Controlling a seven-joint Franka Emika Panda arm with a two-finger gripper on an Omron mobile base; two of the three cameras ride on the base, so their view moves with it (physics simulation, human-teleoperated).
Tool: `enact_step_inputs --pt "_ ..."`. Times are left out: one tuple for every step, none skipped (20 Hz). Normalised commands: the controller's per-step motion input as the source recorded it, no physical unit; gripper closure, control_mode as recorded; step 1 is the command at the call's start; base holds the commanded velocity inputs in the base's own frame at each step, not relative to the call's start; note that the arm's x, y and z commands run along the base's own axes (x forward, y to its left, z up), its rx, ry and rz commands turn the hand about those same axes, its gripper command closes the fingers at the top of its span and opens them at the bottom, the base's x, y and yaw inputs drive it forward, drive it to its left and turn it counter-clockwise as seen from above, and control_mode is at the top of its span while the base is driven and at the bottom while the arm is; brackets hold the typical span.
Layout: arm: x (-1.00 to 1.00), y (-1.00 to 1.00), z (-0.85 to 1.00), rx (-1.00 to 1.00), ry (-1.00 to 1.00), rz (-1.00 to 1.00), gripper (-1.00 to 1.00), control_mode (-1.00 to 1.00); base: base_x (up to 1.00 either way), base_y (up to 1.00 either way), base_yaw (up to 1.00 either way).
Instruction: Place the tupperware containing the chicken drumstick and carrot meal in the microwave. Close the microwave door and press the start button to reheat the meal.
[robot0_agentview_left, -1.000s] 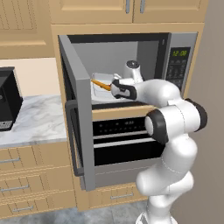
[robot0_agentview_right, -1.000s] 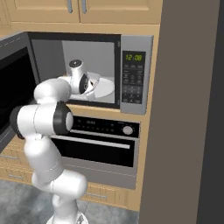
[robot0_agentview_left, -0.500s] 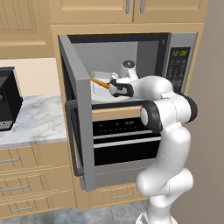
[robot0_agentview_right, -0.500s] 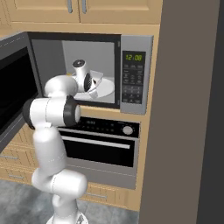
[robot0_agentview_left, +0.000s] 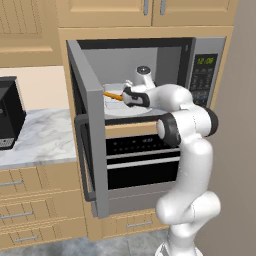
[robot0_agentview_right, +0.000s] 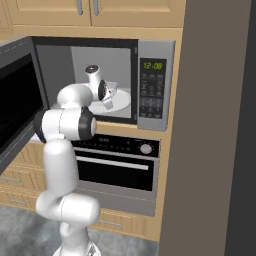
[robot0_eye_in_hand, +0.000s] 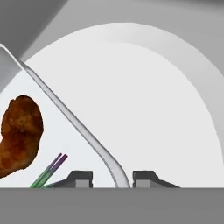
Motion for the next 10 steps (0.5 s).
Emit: enact_step_inputs --pt "-0.04 0.0 0.0 0.0 0.0 0.0 -1.0 -1.0 0.0 0.0 0.0" --pt "-0.26 0.0 0.0 0.0 -0.02 0.0 -1.0 -1.0 0.0 0.0 0.0" --pt "-0.59 -0.02 0.0 0.0 -0.09 0.0 -1.0 -1.0 0.0 0.0 0.0" --pt "-0.75 -0.04 0.0 0.0 -0.12 0.0 -1.0 -1.0 0.0 0.0 0.0" --pt "-0.91 -0.04 0.0 0.0 -0.13 0.0 -1.0 -1.0 0.0 0.0 0.0" --pt "-1.0 -0.04 0.0 0.0 -0.17 0.0 -1.0 -1.0 0.0 0.0 0.0" --pt "-1.0 -0.05 0.0 0.0 -0.19 0.0 -1.0 -1.0 0.0 0.0 0.0" --pt "-1.0 -0.06 0.0 0.0 -0.21 0.0 -1.0 -1.0 0.0 0.0 0.0" --pt "-1.0 -0.07 0.1 0.0 -0.25 0.0 -1.0 -1.0 0.0 0.0 0.0" --pt "-1.0 -0.08 0.21 0.0 -0.3 0.0 -1.0 -1.0 0.0 0.0 0.0"
